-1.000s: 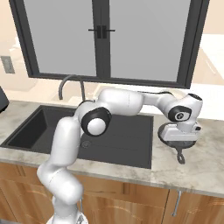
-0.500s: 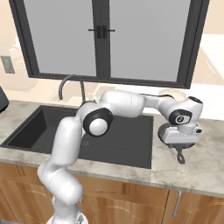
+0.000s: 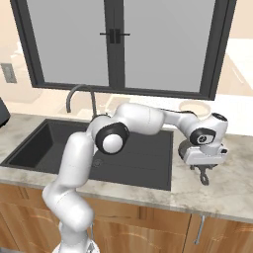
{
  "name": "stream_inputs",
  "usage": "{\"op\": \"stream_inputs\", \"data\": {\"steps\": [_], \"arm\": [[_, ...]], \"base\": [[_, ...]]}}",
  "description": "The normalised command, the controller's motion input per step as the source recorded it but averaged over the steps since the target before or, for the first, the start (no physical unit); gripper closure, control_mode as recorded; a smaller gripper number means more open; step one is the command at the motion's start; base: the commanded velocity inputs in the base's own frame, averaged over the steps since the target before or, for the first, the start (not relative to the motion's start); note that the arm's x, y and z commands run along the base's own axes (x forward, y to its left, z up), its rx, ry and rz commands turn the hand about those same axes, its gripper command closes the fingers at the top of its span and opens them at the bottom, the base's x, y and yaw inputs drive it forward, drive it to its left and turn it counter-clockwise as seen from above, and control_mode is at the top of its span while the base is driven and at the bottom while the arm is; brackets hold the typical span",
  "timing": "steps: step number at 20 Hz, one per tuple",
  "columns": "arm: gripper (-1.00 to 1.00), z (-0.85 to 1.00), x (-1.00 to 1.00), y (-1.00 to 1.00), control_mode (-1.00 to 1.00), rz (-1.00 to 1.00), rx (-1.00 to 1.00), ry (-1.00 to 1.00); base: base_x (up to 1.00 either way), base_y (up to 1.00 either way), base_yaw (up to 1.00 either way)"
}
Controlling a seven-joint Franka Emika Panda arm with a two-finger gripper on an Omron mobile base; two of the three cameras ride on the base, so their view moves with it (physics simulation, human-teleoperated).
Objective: Pick the pan and sponge and place them into the sink. Then turn on the water.
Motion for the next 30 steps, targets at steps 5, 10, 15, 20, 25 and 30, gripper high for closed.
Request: {"op": "stream_inputs", "data": {"steps": [5, 10, 15, 20, 25, 30], "arm": [[-1.0, -0.16, 0.02, -0.11, -1.0, -0.01, 0.0, -0.01], [-1.0, -0.16, 0.01, -0.14, -1.0, -0.01, 0.0, -0.01], [-1.0, -0.14, 0.0, -0.18, -1.0, -0.01, 0.0, -0.01], [-1.0, -0.19, 0.0, -0.03, -1.0, -0.02, 0.0, 0.0], [-1.0, -0.29, 0.0, 0.08, -1.0, -0.01, -0.02, -0.02], [1.0, -0.17, 0.0, 0.09, -1.0, 0.0, -0.01, -0.03]], "base": [[0.0, 0.0, 0.0], [0.0, 0.0, 0.0], [0.0, 0.0, 0.0], [0.0, 0.0, 0.0], [0.0, 0.0, 0.0], [0.0, 0.0, 0.0]]}}
